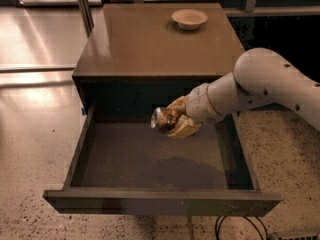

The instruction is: Place orange can into top drawer

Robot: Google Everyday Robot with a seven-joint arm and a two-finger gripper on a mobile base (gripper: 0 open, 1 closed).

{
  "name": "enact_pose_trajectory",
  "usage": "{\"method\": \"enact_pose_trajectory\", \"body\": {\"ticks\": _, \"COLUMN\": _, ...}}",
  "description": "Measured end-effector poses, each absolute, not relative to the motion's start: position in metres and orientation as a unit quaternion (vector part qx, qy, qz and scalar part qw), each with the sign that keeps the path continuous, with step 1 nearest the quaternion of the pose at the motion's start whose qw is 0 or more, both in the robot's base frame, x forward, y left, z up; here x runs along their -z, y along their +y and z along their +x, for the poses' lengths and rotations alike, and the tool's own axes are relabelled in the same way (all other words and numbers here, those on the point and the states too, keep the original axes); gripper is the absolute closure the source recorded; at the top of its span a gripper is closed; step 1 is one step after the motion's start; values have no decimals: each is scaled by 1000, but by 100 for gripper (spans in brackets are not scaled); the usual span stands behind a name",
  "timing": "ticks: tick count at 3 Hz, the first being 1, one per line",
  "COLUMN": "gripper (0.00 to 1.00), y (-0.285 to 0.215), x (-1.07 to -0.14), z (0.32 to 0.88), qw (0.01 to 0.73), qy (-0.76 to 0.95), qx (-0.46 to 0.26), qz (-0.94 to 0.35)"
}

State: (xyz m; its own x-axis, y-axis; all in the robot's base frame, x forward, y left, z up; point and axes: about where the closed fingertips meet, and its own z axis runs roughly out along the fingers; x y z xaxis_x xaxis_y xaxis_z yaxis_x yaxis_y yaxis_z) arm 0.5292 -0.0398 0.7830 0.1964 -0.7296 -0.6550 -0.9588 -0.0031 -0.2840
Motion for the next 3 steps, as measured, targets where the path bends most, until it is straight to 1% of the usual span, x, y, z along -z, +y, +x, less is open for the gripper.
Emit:
{"method": "enact_pose_trajectory", "body": {"ticks": 1, "gripper": 100, "y": -25, "x": -727, "z": 517, "qw": 327, "qy": 612, "qx": -194, "qz": -694}}
{"method": "enact_pose_trajectory", "body": {"ticks": 2, "gripper": 100, "y": 2, "x": -675, "z": 515, "qw": 308, "qy": 602, "qx": -234, "qz": -698}}
{"method": "enact_pose_trajectory", "body": {"ticks": 3, "gripper": 100, "y": 2, "x": -675, "z": 515, "qw": 308, "qy": 602, "qx": -234, "qz": -699}}
